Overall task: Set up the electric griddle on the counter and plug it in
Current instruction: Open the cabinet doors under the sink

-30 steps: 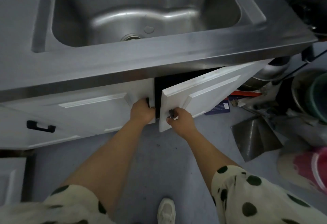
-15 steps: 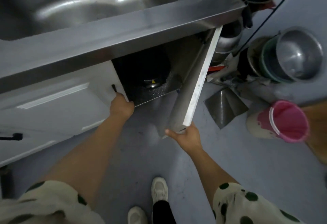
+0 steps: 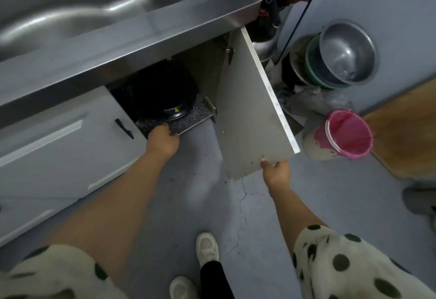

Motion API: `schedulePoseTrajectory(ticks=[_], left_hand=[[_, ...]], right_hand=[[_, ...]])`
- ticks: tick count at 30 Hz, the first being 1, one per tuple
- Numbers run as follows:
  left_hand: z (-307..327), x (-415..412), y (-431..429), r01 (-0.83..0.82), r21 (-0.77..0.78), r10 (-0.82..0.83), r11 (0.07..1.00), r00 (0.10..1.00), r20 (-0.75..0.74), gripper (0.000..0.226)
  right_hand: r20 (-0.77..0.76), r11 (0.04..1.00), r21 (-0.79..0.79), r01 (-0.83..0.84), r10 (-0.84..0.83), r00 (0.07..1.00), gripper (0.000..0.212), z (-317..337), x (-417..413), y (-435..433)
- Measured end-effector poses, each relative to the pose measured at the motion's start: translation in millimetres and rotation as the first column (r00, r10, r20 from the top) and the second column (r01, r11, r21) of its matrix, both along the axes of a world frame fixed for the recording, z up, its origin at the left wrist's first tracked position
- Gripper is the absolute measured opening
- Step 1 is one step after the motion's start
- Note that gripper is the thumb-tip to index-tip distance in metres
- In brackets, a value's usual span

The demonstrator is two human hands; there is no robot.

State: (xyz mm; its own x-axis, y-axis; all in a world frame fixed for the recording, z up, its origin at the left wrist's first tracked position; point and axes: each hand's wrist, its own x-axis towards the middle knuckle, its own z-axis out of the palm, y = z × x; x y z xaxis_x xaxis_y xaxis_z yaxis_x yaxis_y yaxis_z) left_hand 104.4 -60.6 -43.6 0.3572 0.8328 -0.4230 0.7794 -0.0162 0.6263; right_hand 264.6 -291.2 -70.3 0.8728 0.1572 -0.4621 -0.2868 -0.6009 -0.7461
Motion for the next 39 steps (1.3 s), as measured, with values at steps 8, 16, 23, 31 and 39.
schedulePoseTrajectory(ticks=[8,16,23,31,39], left_hand=[[-0.5,3.5,-14.5,-0.007,-0.071,0.010,0.997,0.999,0.046,0.005],[2.1,9.8,-20.0,-0.001,-0.076,0.007,0.997,0.997,0.083,0.029],[12.9,0.6,-12.8,-0.024,-0.060,0.031,0.998,0.994,0.107,0.010],[37.7,-23.1,3.6,-0.109,-0.040,0.113,0.993,0.987,0.110,0.023],[46.7,-51.9,21.3,-0.246,-0.043,0.249,0.968,0.963,0.098,0.018]], right_hand=[[-0.074,0.941,0.215,0.262,-0.252,0.965,0.043,5.6,44.1,-6.6],[-0.084,0.896,0.288,0.337,-0.327,0.941,0.050,13.1,56.0,-5.6],[-0.132,0.932,0.195,0.305,-0.284,0.950,0.058,21.1,43.9,8.0],[-0.236,0.944,0.310,-0.115,0.193,0.952,0.028,48.1,-10.0,111.1],[-0.146,0.735,0.317,-0.599,0.662,0.735,0.033,73.3,-68.9,213.6]])
